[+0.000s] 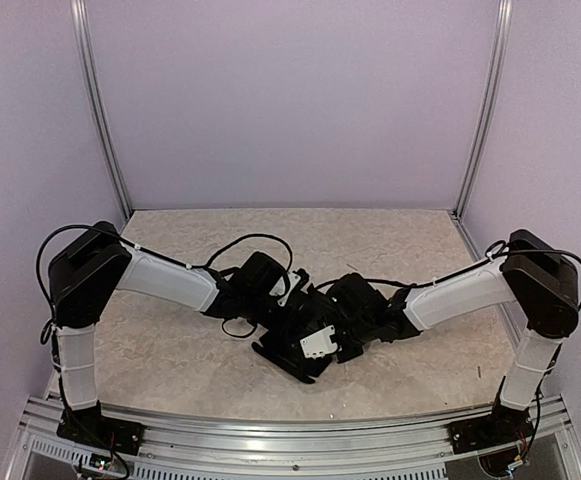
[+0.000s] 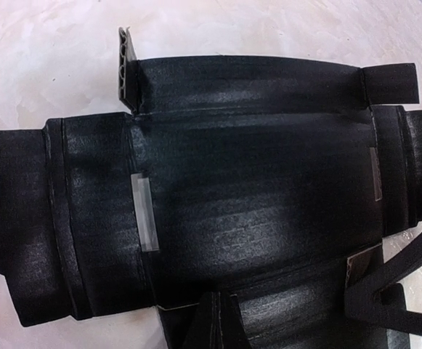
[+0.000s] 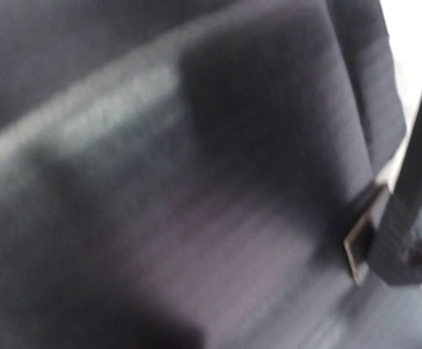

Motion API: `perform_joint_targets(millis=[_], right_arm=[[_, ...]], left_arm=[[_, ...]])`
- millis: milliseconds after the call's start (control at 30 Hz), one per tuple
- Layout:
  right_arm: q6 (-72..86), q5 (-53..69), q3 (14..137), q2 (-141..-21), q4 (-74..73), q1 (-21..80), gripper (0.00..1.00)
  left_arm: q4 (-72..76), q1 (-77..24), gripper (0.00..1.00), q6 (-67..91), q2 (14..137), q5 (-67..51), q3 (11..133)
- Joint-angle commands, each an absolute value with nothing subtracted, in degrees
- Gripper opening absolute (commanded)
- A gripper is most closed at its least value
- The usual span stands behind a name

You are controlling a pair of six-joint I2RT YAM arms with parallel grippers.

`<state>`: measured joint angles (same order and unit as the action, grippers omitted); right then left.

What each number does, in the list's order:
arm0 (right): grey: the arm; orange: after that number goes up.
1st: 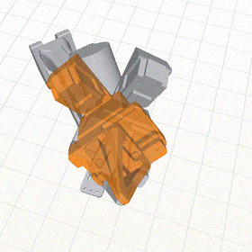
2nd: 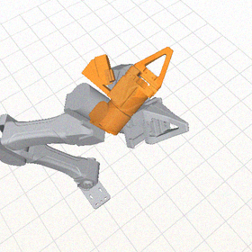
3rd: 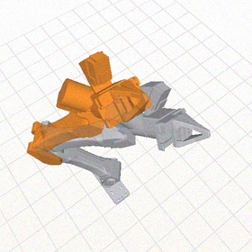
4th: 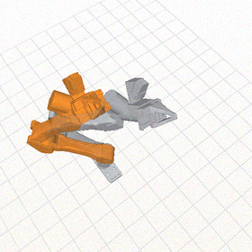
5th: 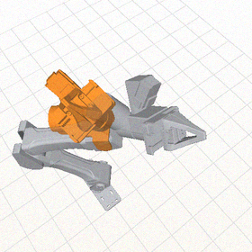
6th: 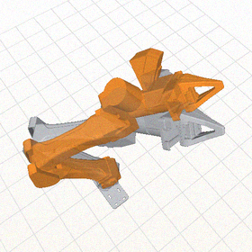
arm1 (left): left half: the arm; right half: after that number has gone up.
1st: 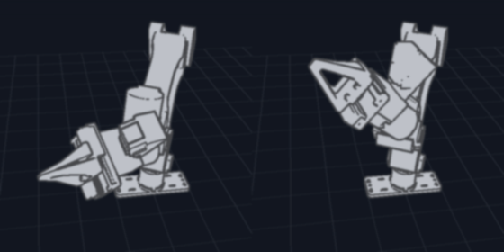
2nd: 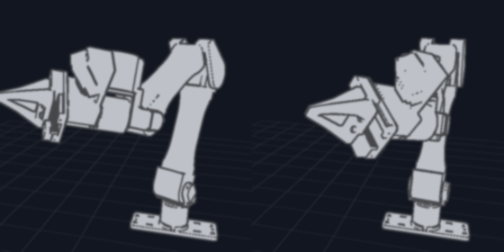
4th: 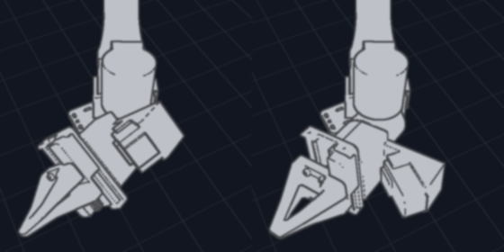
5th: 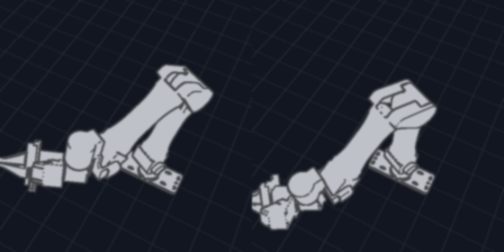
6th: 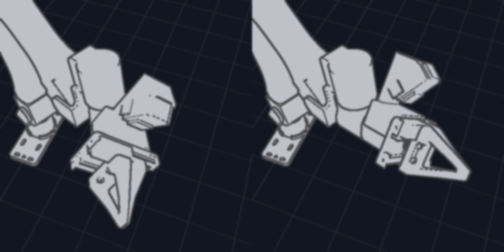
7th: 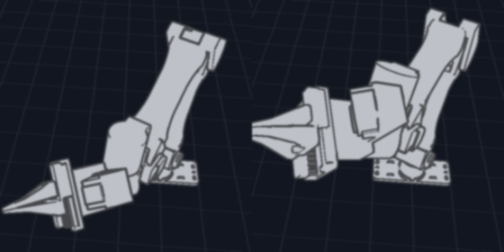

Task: Fold the paper box

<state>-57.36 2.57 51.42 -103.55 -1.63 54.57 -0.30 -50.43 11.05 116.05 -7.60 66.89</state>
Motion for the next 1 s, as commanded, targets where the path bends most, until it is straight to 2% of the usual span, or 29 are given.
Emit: perform_joint_targets(millis=[0, 333, 967], right_arm=[[-57.1, 3.0, 47.5, -111.0, -16.3, 54.1, 0.00], [-57.0, 1.9, 48.2, -112.3, -16.1, 54.0, 0.00], [-56.3, 2.7, 48.3, -111.6, -15.8, 52.9, 0.00]], left_arm=[[-14.2, -52.1, 0.00, 10.9, 119.0, -1.1, 63.1], [-7.6, -52.1, 0.00, 9.3, 108.9, -1.7, 59.9], [-8.9, -50.7, 0.01, 8.1, 104.6, -4.5, 62.8]])
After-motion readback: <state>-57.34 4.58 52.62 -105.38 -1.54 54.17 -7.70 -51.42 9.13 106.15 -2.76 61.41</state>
